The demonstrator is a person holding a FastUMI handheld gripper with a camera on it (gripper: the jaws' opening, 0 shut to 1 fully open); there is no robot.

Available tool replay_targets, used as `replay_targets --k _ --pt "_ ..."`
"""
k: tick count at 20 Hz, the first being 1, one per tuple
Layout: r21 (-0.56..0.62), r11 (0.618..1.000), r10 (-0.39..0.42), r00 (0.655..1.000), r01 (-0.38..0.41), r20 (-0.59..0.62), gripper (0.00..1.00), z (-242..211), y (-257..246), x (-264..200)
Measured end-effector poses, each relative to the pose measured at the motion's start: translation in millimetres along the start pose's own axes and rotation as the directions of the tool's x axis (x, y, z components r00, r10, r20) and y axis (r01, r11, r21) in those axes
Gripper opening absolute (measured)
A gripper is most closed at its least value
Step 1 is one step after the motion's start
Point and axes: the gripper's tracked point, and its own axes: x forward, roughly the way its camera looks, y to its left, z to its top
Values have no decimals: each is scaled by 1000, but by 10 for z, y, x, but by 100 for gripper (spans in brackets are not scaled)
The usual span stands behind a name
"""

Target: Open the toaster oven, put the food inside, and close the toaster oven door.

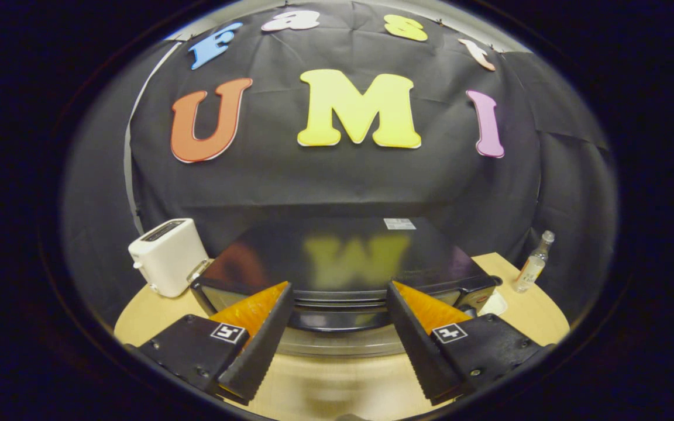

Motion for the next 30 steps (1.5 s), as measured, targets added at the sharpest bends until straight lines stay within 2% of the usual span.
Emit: replay_targets --k 14,24,30 --pt "-44 999 11 996 -15 -92 100 -400 25 -582" --pt "-80 997 2 985 -16 -175 100 -1038 3 -1018" --pt "-84 996 6 962 -30 -272 100 -1575 4 -1154"
